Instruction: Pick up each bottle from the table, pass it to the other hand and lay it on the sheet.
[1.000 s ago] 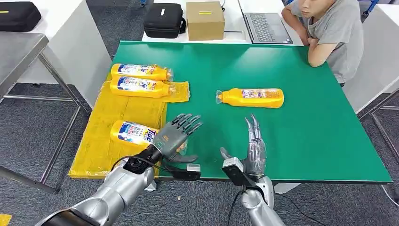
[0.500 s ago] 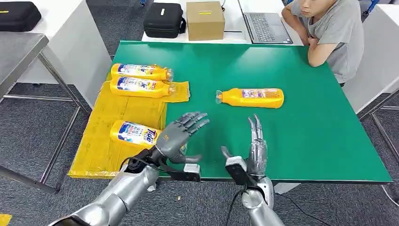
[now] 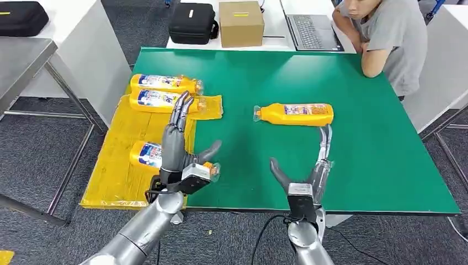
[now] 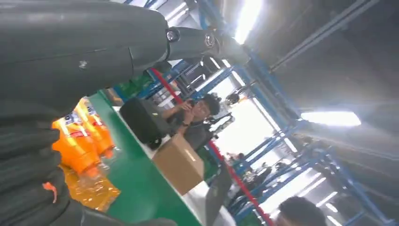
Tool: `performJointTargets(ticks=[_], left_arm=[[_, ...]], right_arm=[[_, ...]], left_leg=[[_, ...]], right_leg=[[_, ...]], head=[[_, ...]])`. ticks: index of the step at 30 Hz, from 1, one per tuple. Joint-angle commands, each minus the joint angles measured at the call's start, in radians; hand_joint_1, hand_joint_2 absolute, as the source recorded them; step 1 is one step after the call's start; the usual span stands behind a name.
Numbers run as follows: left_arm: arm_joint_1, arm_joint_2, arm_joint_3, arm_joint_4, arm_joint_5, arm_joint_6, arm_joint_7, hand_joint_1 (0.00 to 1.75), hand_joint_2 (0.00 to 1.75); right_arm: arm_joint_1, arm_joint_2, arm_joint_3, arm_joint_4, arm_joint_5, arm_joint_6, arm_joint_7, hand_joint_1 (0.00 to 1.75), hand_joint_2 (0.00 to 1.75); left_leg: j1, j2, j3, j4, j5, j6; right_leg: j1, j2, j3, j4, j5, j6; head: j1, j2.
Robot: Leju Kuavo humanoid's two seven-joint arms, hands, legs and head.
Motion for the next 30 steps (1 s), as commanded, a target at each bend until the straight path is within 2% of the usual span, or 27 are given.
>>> performJointTargets(ticks=[1, 4, 8, 10, 12, 15, 16, 17, 22, 26, 28, 30], left_arm=[[-0.01, 0.044, -0.047, -0.038, 0.004, 0.007, 0.002, 0.0, 1.75], [-0.01, 0.044, -0.047, -0.038, 0.004, 0.007, 0.002, 0.0, 1.75], [-0.015, 0.037, -0.03, -0.034, 0.104, 0.007, 0.002, 0.0, 1.75], [-0.027, 0.04, -0.043, -0.018, 0.172, -0.002, 0.002, 0.0, 1.75], [-0.029, 0.033, -0.035, -0.004, 0.219, -0.031, 0.002, 0.0, 1.75], [-0.02, 0.012, 0.022, 0.032, 0.298, -0.086, 0.002, 0.0, 1.75], [-0.015, 0.01, 0.03, 0.03, 0.305, -0.089, 0.002, 0.0, 1.75], [-0.006, 0.001, 0.054, 0.029, 0.316, -0.086, 0.002, 0.0, 0.0], [0.085, 0.011, 0.085, -0.086, 0.321, -0.057, 0.002, 0.0, 0.0], [0.125, 0.003, 0.1, -0.129, 0.314, 0.007, 0.002, 0.0, 0.0], [0.162, -0.012, 0.13, -0.16, 0.322, 0.007, 0.002, 0.0, 0.0], [0.204, -0.045, 0.207, -0.239, 0.188, 0.007, 0.002, 0.0, 0.0]], right_arm=[[0.002, 0.005, -0.004, -0.056, -0.007, 0.001, 0.0, 0.0, 1.75], [0.002, 0.005, -0.004, -0.056, -0.007, 0.001, 0.0, 0.0, 1.75], [0.032, 0.016, -0.017, -0.146, 0.025, 0.001, 0.0, 0.0, 1.75], [0.042, 0.0, 0.002, -0.166, -0.023, 0.001, 0.0, 0.0, 1.75], [0.046, -0.006, 0.005, -0.168, -0.044, 0.001, 0.0, 0.0, 1.75], [0.048, -0.021, 0.039, -0.15, -0.136, 0.001, 0.0, 0.0, 1.75], [0.05, -0.019, 0.04, -0.151, -0.122, 0.001, 0.0, 0.0, 1.75], [0.048, -0.037, 0.078, -0.139, -0.105, 0.001, 0.0, 0.0, 1.75], [0.068, -0.055, 0.181, -0.095, -0.075, 0.001, 0.0, 0.0, 1.75], [0.067, -0.064, 0.256, -0.038, -0.144, 0.004, 0.0, 0.0, 1.75], [0.058, -0.05, 0.278, 0.02, -0.186, 0.004, 0.0, 0.0, 1.75], [0.059, -0.037, 0.288, 0.052, -0.165, 0.001, 0.0, 0.0, 1.75]], left_leg=[[0.0, 0.002, 0.003, 0.0, -0.001, -0.002], [0.0, 0.001, 0.003, 0.0, -0.001, -0.001], [0.001, 0.001, 0.006, 0.001, -0.004, -0.003], [0.001, 0.001, 0.003, 0.0, -0.002, -0.002], [0.001, 0.001, 0.007, 0.001, -0.004, -0.002], [0.001, 0.001, 0.005, 0.0, -0.002, -0.002], [0.001, 0.002, 0.005, 0.0, -0.002, -0.002], [0.001, 0.002, 0.006, 0.0, -0.003, -0.002], [0.001, 0.005, 0.007, -0.001, -0.004, -0.002], [0.002, 0.003, 0.006, -0.001, -0.003, -0.002], [0.002, 0.005, 0.007, -0.001, -0.004, -0.002], [0.001, 0.004, 0.005, -0.002, -0.003, -0.002]], right_leg=[[0.001, 0.001, 0.002, 0.0, -0.001, -0.001], [0.0, 0.001, 0.002, 0.0, -0.001, -0.001], [0.001, 0.001, 0.006, 0.001, -0.004, -0.002], [0.001, 0.0, 0.003, 0.0, -0.001, -0.001], [0.001, 0.0, 0.006, 0.001, -0.004, -0.002], [0.001, 0.0, 0.005, 0.0, -0.002, -0.002], [0.001, 0.001, 0.004, 0.0, -0.002, -0.002], [0.001, 0.001, 0.006, 0.0, -0.003, -0.002], [0.001, 0.004, 0.006, -0.001, -0.002, -0.002], [0.002, 0.002, 0.005, -0.002, -0.002, -0.002], [0.002, 0.004, 0.005, -0.002, -0.002, -0.002], [0.001, 0.003, 0.004, -0.002, -0.001, -0.002]], head=[[0.0, 0.0], [0.0, 0.0], [0.0, 0.0], [0.0, 0.0], [0.0, 0.0], [0.0, 0.0], [0.0, 0.0], [0.0, 0.0], [0.0, 0.0], [0.0, 0.0], [0.0, 0.0], [0.0, 0.0]])
